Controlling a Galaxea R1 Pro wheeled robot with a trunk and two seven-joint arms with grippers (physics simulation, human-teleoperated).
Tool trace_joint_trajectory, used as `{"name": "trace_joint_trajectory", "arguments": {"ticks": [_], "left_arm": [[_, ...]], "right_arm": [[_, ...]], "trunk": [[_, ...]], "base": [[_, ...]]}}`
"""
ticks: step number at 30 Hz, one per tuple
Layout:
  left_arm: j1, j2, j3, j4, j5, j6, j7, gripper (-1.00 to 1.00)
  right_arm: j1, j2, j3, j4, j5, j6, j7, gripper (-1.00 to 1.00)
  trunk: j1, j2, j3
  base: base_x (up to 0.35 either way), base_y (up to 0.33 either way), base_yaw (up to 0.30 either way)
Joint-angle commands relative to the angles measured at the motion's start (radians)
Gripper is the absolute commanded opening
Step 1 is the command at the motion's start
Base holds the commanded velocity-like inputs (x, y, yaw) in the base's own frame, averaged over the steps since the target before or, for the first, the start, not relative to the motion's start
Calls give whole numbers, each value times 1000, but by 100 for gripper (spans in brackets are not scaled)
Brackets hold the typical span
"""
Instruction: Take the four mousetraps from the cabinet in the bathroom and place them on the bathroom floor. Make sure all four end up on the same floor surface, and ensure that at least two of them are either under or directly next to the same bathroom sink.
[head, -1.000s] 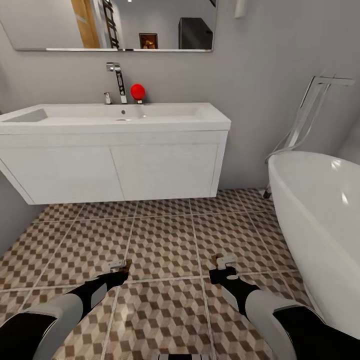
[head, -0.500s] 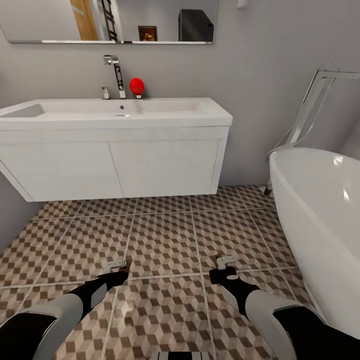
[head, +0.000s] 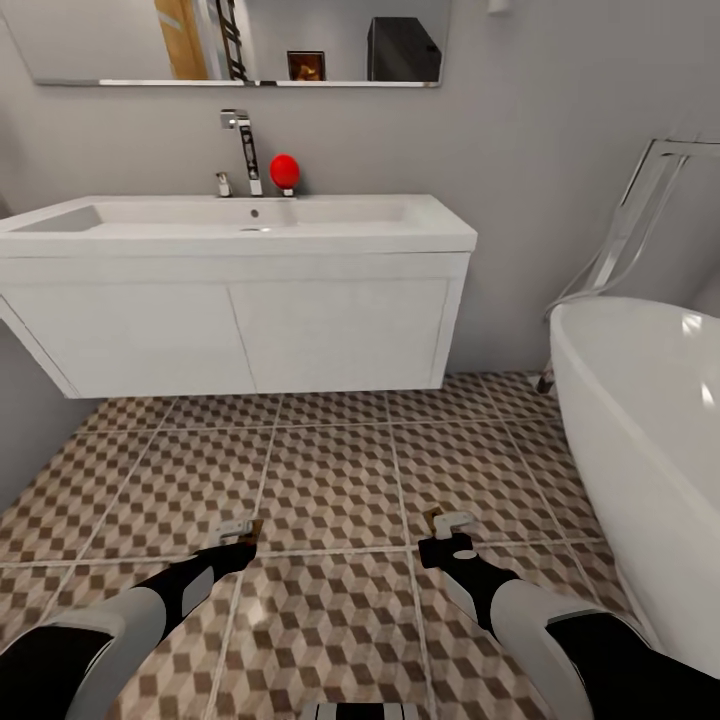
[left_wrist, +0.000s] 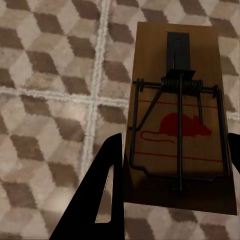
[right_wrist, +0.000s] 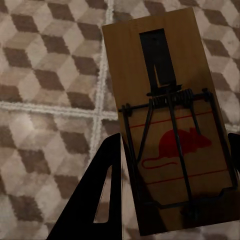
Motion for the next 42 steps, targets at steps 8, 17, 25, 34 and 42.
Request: {"name": "trace_joint_trajectory", "arguments": {"ticks": [8,17,25,34,42], "left_arm": [[0,0,-8,0,9,0,-3,-100],[0,0,-8,0,9,0,-3,-100],[0,0,-8,0,8,0,-3,-100],[0,0,-8,0,7,0,-3,-100],[0,0,-8,0,7,0,-3,-100]], "right_arm": [[-1,0,7,3,1,-5,-1,-100],[-1,-8,7,3,-2,-3,-1,-100],[-1,-11,7,3,-4,-2,0,-100],[-1,-11,7,3,-4,-2,0,-100],[-1,-11,7,3,-4,-2,-1,-100]], "trunk": [[0,0,-1],[0,0,-1],[0,0,-5],[0,0,-19],[0,0,-31]], "base": [[0,0,44],[0,0,3],[0,0,0],[0,0,0],[0,0,0]]}}
